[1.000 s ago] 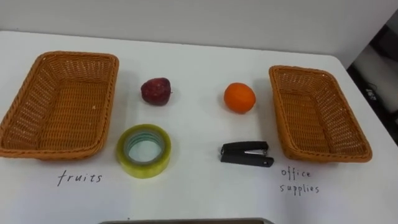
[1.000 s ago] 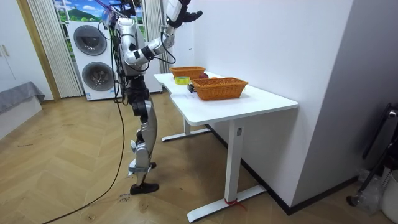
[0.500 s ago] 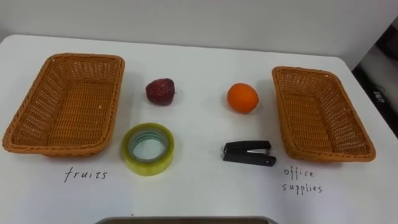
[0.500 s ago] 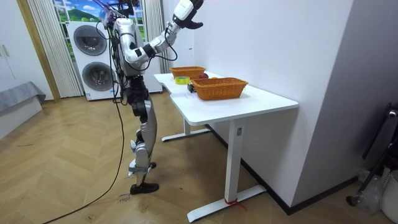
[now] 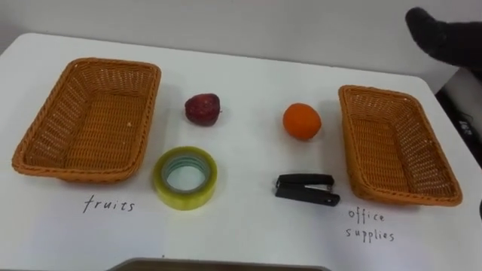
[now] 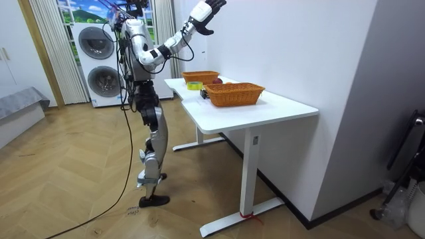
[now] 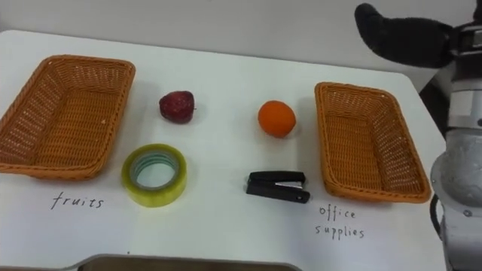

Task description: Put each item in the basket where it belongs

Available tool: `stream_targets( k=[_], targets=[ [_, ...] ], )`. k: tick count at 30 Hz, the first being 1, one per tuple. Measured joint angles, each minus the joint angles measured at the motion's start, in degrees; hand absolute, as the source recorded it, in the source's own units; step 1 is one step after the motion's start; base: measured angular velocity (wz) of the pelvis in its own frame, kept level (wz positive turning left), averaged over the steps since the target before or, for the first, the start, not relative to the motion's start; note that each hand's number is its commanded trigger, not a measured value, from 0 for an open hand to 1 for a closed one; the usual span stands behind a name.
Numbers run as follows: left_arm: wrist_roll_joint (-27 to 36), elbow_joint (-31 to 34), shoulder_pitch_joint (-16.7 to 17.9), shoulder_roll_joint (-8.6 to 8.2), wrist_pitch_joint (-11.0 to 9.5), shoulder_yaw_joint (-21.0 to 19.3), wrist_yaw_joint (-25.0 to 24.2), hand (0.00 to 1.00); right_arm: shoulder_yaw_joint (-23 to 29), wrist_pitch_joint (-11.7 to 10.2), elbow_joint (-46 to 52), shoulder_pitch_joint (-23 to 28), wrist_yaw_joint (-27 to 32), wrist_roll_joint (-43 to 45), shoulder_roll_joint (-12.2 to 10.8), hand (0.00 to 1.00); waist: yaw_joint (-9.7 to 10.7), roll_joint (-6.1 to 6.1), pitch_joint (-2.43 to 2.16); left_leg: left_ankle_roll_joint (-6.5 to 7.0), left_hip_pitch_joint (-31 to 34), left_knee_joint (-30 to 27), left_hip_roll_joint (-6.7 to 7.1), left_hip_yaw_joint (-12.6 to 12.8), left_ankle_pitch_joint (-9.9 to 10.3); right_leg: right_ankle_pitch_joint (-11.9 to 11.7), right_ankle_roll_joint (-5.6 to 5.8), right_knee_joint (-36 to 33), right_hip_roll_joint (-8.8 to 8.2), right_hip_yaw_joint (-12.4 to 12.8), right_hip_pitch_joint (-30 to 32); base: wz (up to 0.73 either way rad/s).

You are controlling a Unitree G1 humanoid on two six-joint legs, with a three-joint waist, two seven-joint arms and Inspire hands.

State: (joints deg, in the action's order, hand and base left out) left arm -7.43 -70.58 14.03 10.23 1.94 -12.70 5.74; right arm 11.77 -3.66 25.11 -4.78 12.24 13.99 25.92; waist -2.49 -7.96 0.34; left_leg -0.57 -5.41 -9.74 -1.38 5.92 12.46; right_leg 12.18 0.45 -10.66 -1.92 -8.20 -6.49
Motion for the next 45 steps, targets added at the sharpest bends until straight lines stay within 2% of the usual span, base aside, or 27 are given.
stream_targets(
  k=[3,9,14,18,27,30,34,42,45],
  targets=[
    [-0.1,0.0,-0.3,0.32,0.0,0.6,-0.1,0.00,-2.0,0.1,0.1,-1.2,-1.3,0.0,0.0,0.00,-0.5,-0.10,-0.07,-0.02,0.2,0.0,0.00,0.0,0.0,0.0,0.00,0.0,-0.02,-0.2,0.4,0.00],
    [-2.3,0.4,-1.1,0.73,-0.7,1.2,-0.2,0.00,-7.0,0.2,-0.5,-2.2,-7.7,2.0,0.1,0.00,-1.5,-0.49,-0.10,-0.04,0.3,-0.5,0.01,0.0,0.0,0.0,-0.03,0.0,-0.03,0.1,0.4,0.00],
    [-2.3,0.9,-1.1,0.90,-0.6,3.1,-0.2,0.00,-10.2,2.2,-1.1,-2.1,-14.3,2.3,0.2,0.00,-1.3,-0.51,-0.05,-0.04,1.2,-1.3,-0.01,-0.6,0.0,-0.2,-0.07,0.1,-0.03,-0.4,0.5,0.07],
    [-2.3,1.8,-1.2,1.37,-0.4,4.1,-0.3,0.00,-10.6,3.6,-1.2,-2.1,-19.2,1.5,0.2,0.00,-1.2,-0.38,-0.02,-0.04,1.8,-1.6,-0.06,-1.2,0.0,-0.4,-0.19,0.0,-0.01,-0.9,0.6,0.06],
    [-2.3,4.3,-1.4,2.13,0.7,6.1,-3.0,0.00,-12.5,8.1,-1.8,-1.9,-30.8,4.5,0.3,0.00,-2.1,-0.22,-0.09,-0.02,2.0,-1.6,-0.03,-1.3,0.0,-0.6,-0.23,0.0,0.04,-0.8,0.7,0.00],
    [-2.3,4.8,-1.3,2.36,1.8,5.9,-4.3,0.00,-12.6,9.4,-2.0,-1.9,-33.6,4.7,0.4,0.00,-2.5,-0.37,-0.19,-0.02,2.0,-1.7,-0.03,-1.3,0.0,-0.6,-0.22,0.0,0.04,-0.8,0.8,0.00],
    [-2.4,5.8,-1.1,2.41,1.9,5.5,-4.9,0.00,-12.6,10.4,-3.5,-1.9,-37.0,4.6,0.8,0.00,-2.7,-0.92,-0.55,-0.02,1.9,-1.7,-0.03,-1.3,-0.1,-0.6,-0.22,0.1,0.03,-0.8,0.9,0.00],
    [-2.4,5.8,-1.7,3.34,2.0,5.8,-5.3,0.00,-12.6,11.3,-9.2,-1.8,-41.3,6.4,0.9,0.00,-2.5,-1.08,-0.28,-0.02,1.8,-1.5,-0.07,-1.2,-0.1,-0.6,-0.22,0.0,0.08,-0.7,0.8,-0.01],
    [-2.4,5.8,-2.1,3.72,2.9,5.8,-5.5,0.00,-12.6,12.6,-10.5,-1.7,-43.8,7.4,1.0,0.00,-2.7,-1.31,-0.09,-0.04,1.9,-1.3,-0.07,-1.1,-0.1,-0.6,-0.23,0.0,0.11,-0.7,0.8,0.00]
  ],
)
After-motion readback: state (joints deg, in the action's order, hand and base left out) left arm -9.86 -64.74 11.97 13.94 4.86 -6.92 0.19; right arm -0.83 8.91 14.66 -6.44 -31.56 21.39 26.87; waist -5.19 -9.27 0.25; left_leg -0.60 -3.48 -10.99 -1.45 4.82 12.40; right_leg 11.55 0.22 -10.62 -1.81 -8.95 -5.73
